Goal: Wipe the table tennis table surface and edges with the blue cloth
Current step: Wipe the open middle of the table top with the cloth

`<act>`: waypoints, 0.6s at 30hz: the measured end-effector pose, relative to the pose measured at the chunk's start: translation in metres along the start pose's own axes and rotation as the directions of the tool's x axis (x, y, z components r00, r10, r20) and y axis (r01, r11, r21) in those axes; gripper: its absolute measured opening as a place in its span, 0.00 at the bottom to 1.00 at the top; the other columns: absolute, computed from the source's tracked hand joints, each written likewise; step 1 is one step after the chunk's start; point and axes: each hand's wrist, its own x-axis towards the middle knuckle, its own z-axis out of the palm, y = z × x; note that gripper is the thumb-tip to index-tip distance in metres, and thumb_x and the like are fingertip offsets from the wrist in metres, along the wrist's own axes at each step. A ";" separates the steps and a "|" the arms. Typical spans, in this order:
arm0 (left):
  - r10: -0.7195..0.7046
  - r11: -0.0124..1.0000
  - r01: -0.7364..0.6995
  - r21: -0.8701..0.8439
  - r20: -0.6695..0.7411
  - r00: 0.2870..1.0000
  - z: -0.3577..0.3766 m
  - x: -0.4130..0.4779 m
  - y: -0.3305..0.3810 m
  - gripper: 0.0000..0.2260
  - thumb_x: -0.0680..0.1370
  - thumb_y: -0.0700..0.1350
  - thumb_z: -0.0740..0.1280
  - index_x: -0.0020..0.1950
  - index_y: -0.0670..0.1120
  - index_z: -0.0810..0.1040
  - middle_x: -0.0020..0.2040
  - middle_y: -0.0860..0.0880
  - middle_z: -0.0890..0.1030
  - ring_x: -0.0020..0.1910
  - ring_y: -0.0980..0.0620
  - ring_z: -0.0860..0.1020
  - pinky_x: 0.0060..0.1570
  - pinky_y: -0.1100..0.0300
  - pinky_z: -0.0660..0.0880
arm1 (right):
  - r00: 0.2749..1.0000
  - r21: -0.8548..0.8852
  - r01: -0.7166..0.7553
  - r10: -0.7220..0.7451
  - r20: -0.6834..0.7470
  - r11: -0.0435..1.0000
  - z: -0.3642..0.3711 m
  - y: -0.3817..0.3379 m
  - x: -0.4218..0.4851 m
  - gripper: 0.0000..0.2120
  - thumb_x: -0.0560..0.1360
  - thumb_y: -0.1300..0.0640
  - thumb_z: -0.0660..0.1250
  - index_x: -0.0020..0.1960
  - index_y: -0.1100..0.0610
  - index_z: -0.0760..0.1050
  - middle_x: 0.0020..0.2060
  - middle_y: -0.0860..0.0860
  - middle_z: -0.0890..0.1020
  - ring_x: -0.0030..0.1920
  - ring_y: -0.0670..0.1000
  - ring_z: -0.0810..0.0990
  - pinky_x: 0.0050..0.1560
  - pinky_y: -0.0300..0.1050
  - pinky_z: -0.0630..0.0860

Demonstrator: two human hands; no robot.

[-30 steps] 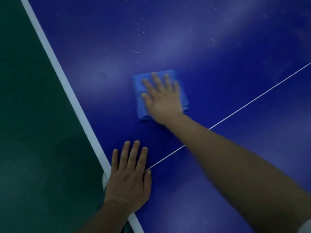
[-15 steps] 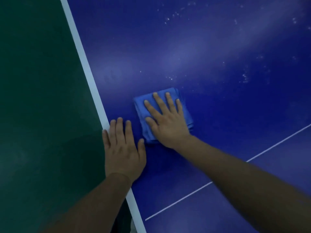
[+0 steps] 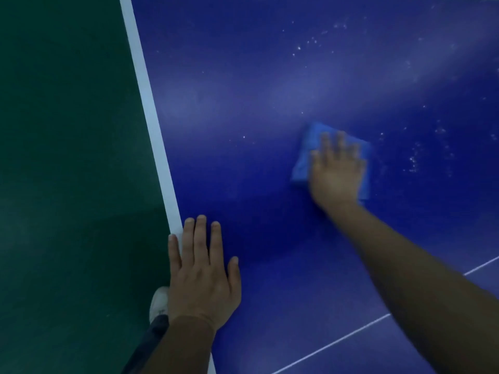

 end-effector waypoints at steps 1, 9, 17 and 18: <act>0.002 1.000 -0.002 0.002 -0.010 1.000 0.000 0.000 0.000 0.31 0.79 0.55 0.54 0.77 0.38 0.66 0.78 0.36 0.63 0.79 0.38 0.57 0.76 0.36 0.52 | 0.978 0.026 -0.208 0.207 0.024 0.978 -0.006 0.027 0.016 0.26 0.85 0.42 0.46 0.82 0.47 0.52 0.82 0.53 0.53 0.80 0.63 0.51 0.76 0.65 0.50; 0.010 1.000 -0.010 -0.002 -0.025 1.000 -0.001 0.000 0.000 0.30 0.79 0.54 0.55 0.74 0.37 0.70 0.76 0.36 0.66 0.78 0.38 0.59 0.74 0.36 0.53 | 0.893 0.044 0.450 -0.451 0.015 0.892 0.005 -0.071 -0.069 0.27 0.83 0.40 0.47 0.80 0.48 0.60 0.80 0.55 0.59 0.79 0.65 0.54 0.76 0.69 0.49; 0.014 1.000 -0.014 0.025 -0.007 1.000 -0.001 0.000 0.000 0.30 0.79 0.55 0.55 0.75 0.38 0.69 0.77 0.37 0.65 0.79 0.38 0.59 0.74 0.37 0.54 | 0.998 0.097 -0.051 0.047 0.040 0.994 -0.012 -0.067 0.089 0.28 0.83 0.40 0.44 0.82 0.46 0.51 0.82 0.52 0.51 0.80 0.62 0.48 0.76 0.68 0.47; 0.016 1.000 -0.016 0.021 -0.004 1.000 0.000 0.000 -0.001 0.30 0.79 0.55 0.55 0.75 0.38 0.69 0.77 0.37 0.65 0.79 0.38 0.58 0.74 0.36 0.54 | 0.996 0.108 -0.082 0.078 0.043 0.991 -0.010 -0.066 0.076 0.30 0.83 0.39 0.42 0.82 0.47 0.51 0.82 0.52 0.51 0.80 0.63 0.48 0.76 0.69 0.47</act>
